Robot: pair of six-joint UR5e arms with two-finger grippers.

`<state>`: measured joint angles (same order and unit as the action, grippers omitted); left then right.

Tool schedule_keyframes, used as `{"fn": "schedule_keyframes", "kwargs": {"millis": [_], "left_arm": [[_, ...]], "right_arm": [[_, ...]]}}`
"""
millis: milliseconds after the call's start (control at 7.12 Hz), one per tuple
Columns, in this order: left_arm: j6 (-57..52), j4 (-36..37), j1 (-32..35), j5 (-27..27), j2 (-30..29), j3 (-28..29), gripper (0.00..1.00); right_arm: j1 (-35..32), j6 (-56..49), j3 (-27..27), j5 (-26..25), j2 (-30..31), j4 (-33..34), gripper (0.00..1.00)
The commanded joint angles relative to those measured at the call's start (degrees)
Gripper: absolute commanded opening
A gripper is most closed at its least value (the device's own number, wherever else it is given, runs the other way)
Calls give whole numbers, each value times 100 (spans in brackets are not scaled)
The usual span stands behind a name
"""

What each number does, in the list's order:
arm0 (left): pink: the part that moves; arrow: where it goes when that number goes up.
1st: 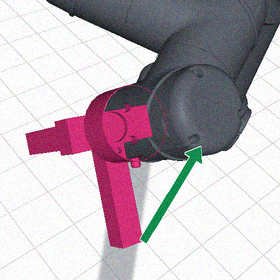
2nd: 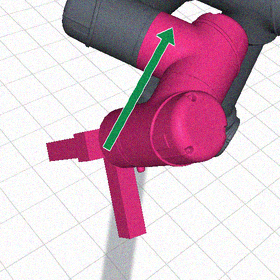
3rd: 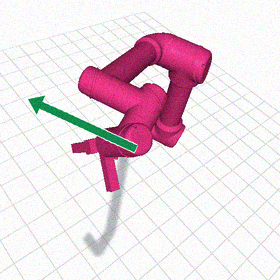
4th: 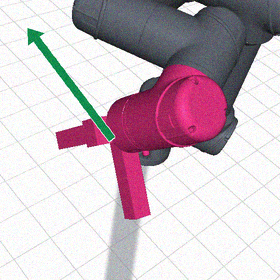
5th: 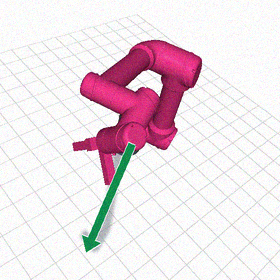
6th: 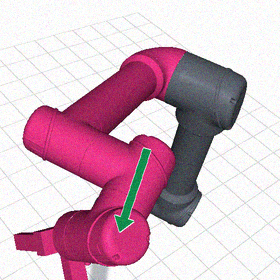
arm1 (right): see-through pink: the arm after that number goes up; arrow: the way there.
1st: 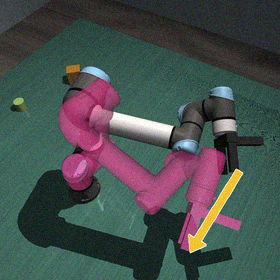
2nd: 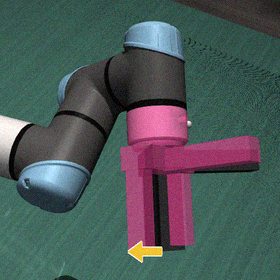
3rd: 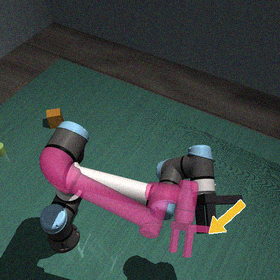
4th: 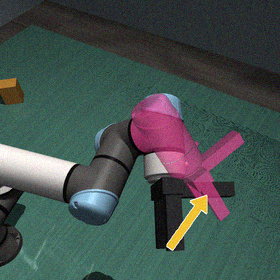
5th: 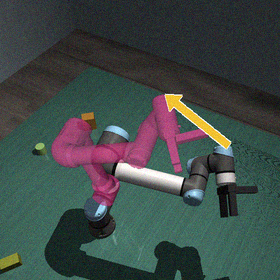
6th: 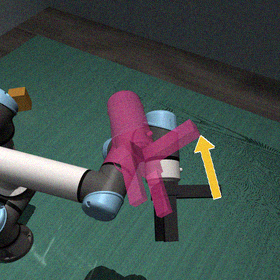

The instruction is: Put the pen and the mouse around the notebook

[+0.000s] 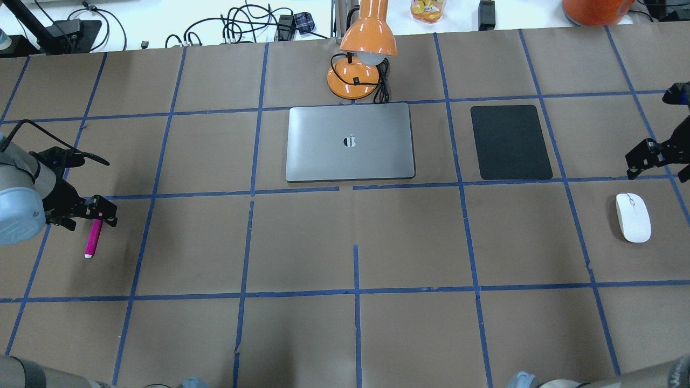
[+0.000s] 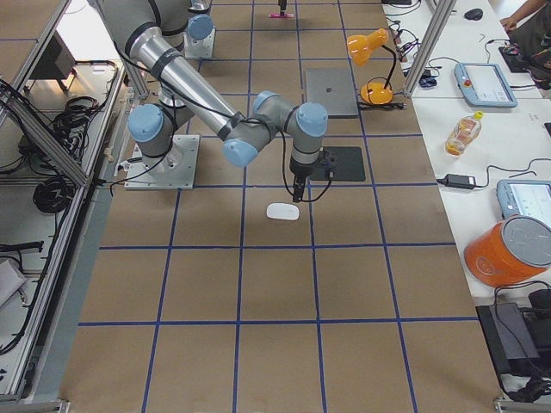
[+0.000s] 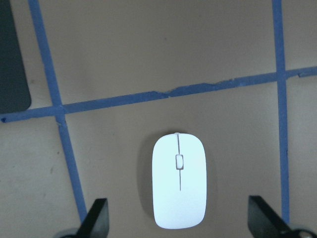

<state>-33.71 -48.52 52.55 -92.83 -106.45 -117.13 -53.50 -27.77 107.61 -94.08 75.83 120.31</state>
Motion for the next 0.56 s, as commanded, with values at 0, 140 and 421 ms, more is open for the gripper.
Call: {"fn": "schedule_keyframes", "kwargs": {"millis": [0, 140, 421], "left_arm": [[-346, 176, -219, 37, -402, 93, 99], [-338, 185, -210, 46, -499, 155, 75], [-338, 185, -184, 37, -482, 164, 11]], "right_arm": [[165, 34, 146, 29, -489, 309, 100], [165, 35, 146, 4, -595, 318, 100], [165, 43, 155, 3, -701, 362, 100]]}}
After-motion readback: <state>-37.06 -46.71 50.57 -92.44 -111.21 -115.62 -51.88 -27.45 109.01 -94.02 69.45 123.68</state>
